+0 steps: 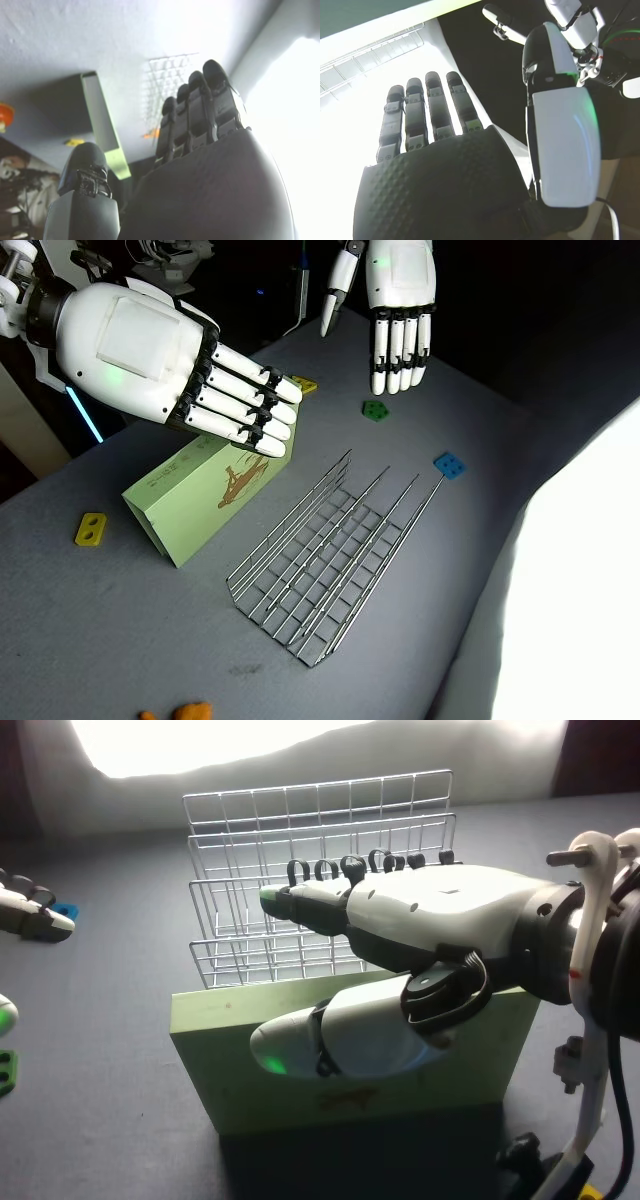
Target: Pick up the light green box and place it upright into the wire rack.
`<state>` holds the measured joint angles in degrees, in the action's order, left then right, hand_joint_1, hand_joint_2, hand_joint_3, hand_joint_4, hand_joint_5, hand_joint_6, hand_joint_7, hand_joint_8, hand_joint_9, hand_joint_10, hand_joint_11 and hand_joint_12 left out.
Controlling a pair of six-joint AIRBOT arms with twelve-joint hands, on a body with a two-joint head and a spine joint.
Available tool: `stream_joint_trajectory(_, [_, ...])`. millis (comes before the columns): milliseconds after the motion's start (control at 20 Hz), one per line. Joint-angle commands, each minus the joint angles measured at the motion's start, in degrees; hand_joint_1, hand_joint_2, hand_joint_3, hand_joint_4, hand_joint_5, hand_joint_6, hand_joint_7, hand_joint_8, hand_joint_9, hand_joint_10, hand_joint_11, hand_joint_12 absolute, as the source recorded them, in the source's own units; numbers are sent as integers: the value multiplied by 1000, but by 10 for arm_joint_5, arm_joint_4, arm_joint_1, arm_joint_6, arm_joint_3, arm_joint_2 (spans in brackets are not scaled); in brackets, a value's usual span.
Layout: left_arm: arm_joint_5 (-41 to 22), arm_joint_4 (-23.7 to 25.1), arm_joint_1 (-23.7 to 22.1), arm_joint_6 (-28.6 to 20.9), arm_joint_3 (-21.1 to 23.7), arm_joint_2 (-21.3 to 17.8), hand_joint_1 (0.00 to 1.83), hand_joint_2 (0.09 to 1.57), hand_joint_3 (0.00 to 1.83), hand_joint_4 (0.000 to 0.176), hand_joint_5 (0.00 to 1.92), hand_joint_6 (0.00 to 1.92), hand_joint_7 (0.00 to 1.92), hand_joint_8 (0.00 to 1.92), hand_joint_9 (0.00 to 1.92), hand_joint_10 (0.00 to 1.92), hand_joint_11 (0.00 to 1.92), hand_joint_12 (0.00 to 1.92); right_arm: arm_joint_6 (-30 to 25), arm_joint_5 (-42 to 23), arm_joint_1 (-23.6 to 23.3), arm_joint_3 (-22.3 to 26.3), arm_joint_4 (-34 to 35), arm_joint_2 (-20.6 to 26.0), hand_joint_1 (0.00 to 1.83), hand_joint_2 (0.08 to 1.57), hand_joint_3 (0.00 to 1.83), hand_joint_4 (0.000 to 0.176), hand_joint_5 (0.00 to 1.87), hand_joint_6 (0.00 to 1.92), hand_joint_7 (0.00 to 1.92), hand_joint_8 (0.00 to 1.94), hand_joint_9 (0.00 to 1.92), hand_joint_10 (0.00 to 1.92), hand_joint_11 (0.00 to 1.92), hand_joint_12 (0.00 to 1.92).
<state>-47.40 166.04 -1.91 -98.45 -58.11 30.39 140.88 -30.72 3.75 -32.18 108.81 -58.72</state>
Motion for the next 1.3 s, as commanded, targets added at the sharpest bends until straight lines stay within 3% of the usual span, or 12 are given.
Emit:
stream_joint_trajectory(0, [40,-8,-8,-1,0,1,201,1223,0,15,108,3,154,5,207,16,0,436,-7,16,-9,0,-30,2,596,1017,0,0,10,3,31,12,36,9,26,15])
stream_joint_trajectory(50, [40,-8,-9,-1,1,1,132,1182,0,16,213,17,269,14,265,19,0,613,-7,16,-9,0,-30,2,1050,993,0,0,1,0,5,2,6,1,4,2])
stream_joint_trajectory(100, [40,-8,-9,-2,1,1,154,1173,0,18,256,18,317,13,280,15,0,668,-7,16,-8,0,-30,2,1152,982,0,0,18,7,16,6,2,0,0,0])
stream_joint_trajectory(200, [40,-8,-9,-2,0,1,96,1188,2,22,222,2,227,0,217,0,0,579,-7,17,-7,0,-30,2,1131,993,0,0,0,0,3,0,0,0,0,0])
stream_joint_trajectory(250, [40,-8,-9,-2,0,1,151,1184,0,3,219,1,274,11,268,16,0,649,-7,18,-6,0,-33,2,1116,1021,0,0,0,0,0,0,0,0,0,0])
stream_joint_trajectory(350, [40,-8,-9,-2,-1,1,168,1188,1,9,213,4,293,8,280,13,0,775,-33,18,1,-3,-73,0,1111,1030,0,0,8,3,0,0,0,0,0,0])
stream_joint_trajectory(400, [40,-8,-9,-2,0,1,46,1215,9,13,125,0,248,1,236,2,0,708,-43,18,5,-7,-86,-5,1098,1011,0,0,20,8,0,0,0,0,0,0])
stream_joint_trajectory(450, [40,-8,-9,-2,0,1,37,1216,6,12,127,5,217,0,193,1,0,623,-49,22,10,-14,-86,-12,1025,1020,0,0,8,3,0,0,0,0,0,0])
stream_joint_trajectory(600, [40,-8,-9,-2,1,1,123,1210,1,7,129,3,186,0,148,0,0,598,-64,22,22,-35,-86,-35,1067,1028,0,0,0,0,0,0,0,0,0,0])
stream_joint_trajectory(700, [40,-8,-9,-2,1,1,33,1239,11,6,83,1,165,0,165,9,0,585,-65,22,24,-47,-80,-46,1042,1041,0,0,0,0,0,0,0,0,0,0])
stream_joint_trajectory(1250, [40,-2,-9,-5,-3,2,33,1241,6,8,86,1,165,0,182,10,0,609,-47,26,56,-92,-73,-79,1012,1056,3,0,0,0,0,0,0,0,0,0])
